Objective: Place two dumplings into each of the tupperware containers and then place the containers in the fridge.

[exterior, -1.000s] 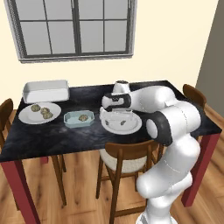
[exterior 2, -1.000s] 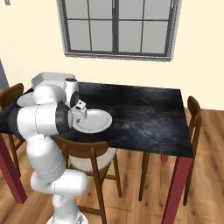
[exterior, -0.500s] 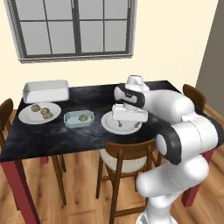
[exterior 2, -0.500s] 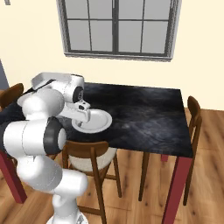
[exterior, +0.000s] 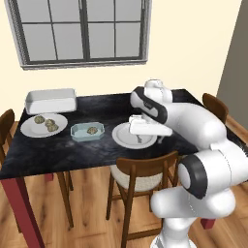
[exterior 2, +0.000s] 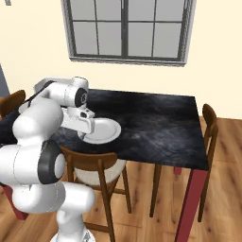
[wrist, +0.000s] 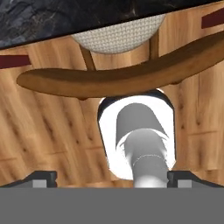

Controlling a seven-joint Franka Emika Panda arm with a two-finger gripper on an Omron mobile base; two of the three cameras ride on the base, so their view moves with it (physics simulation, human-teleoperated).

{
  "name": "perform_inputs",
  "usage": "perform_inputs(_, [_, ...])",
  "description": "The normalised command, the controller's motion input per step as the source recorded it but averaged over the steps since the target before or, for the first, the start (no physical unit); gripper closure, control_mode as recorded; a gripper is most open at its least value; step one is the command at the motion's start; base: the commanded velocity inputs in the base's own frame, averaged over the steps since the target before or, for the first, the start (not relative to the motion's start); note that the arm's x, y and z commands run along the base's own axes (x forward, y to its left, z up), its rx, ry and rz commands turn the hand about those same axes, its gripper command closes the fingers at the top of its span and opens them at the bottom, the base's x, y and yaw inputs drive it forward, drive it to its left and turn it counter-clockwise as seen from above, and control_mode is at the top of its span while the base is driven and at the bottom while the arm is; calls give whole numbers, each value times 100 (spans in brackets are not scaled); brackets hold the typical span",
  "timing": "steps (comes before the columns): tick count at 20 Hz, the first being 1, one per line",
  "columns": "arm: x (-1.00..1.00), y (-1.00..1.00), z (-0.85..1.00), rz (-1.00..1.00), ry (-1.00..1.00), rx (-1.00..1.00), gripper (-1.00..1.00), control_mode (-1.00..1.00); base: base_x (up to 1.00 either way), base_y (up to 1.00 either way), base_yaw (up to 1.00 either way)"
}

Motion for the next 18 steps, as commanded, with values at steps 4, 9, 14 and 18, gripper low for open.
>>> perform_inputs(4, [-23,-13,29,0,-2,-12,-100,-100,0,0,0])
perform_inputs(9, [-26,-17,32,3,-21,0,-100,-100,0,0,0])
perform_inputs(14, [-15,-2,37,13,-21,0,-100,-100,0,0,0])
perform_inputs(18, [-24,-18,4,24,-3,0,-100,-100,0,0,0])
